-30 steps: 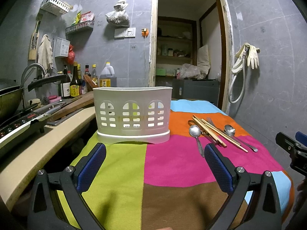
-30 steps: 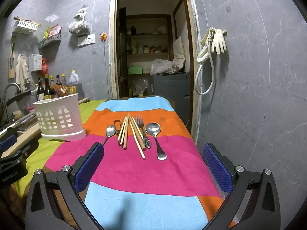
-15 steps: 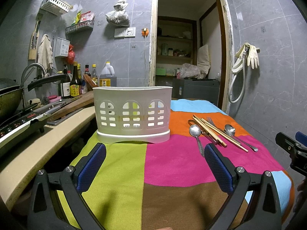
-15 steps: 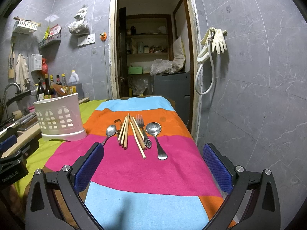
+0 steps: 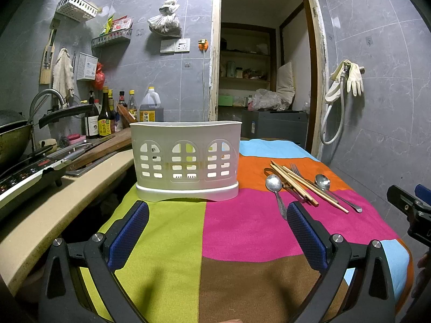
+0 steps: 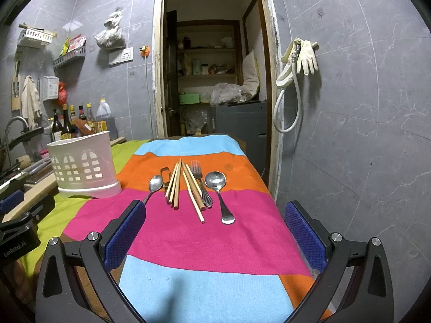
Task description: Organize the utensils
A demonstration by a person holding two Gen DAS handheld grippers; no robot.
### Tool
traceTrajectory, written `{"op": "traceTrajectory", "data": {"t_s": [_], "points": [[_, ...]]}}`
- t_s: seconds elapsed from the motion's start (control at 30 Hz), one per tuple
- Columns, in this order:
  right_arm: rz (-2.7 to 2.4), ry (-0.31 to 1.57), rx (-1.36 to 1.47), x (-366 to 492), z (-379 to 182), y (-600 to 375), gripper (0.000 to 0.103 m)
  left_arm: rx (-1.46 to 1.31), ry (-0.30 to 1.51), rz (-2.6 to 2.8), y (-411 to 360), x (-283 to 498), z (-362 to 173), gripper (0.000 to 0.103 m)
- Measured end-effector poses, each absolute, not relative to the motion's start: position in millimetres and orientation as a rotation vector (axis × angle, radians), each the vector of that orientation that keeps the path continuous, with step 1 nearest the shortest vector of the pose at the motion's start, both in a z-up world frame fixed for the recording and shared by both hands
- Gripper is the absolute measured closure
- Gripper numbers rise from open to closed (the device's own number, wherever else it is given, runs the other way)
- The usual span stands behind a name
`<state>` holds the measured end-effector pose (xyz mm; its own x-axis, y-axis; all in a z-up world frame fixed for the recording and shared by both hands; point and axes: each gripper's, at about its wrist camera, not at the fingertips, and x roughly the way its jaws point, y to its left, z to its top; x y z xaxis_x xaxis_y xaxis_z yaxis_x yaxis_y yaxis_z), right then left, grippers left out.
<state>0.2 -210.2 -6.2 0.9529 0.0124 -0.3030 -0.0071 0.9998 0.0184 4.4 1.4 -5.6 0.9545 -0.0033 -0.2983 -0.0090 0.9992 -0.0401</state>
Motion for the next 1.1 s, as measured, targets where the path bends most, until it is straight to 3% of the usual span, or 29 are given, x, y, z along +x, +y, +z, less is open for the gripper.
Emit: {"op": "traceTrajectory", "data": {"t_s": [1.1], "points": [[0.011,0.309,0.017,3.1,-7.0,-208.8,0.000,-0.040,0.306,0.002,2.2,4.9,-6.0,0.003]]}}
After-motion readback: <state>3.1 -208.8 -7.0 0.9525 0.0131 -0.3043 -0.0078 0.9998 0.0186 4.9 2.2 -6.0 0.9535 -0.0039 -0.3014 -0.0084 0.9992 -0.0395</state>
